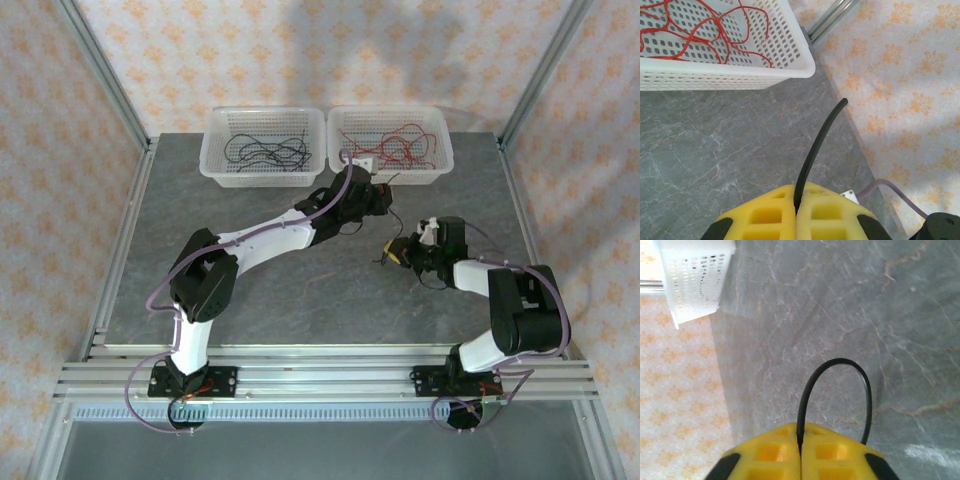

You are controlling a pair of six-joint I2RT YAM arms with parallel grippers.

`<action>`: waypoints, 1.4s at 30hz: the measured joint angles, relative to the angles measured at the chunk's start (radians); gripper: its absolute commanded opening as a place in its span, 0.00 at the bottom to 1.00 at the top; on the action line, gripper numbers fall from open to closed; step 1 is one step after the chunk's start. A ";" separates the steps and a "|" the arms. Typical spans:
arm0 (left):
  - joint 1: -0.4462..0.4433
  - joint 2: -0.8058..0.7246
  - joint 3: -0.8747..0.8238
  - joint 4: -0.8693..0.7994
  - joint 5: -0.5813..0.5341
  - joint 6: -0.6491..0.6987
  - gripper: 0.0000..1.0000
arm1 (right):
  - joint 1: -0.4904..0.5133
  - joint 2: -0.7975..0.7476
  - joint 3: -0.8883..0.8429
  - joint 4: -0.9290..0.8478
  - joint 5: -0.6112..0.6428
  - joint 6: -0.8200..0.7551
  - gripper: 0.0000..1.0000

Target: Untangle the cables

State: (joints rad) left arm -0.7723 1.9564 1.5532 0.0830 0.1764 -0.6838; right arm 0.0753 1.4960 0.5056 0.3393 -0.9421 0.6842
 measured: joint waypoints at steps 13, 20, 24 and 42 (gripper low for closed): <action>0.000 -0.487 -0.405 -0.068 -0.087 0.058 0.00 | -0.148 -0.082 -0.046 0.194 0.098 0.285 0.00; 0.000 -0.685 -0.556 -0.151 -0.223 0.083 0.00 | -0.164 -0.017 -0.107 0.369 0.121 0.489 0.03; 0.000 -0.696 -0.563 -0.185 -0.285 0.106 0.00 | -0.164 0.000 -0.121 0.441 0.116 0.565 0.14; 0.144 -0.513 -0.169 -0.326 -0.558 0.296 0.00 | -0.168 -0.175 -0.113 0.161 -0.034 0.220 0.16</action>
State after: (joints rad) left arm -0.6285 1.4433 1.3842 -0.2428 -0.3820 -0.3882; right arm -0.0929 1.3205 0.3927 0.5007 -0.9756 0.9039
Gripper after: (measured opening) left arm 0.043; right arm 0.156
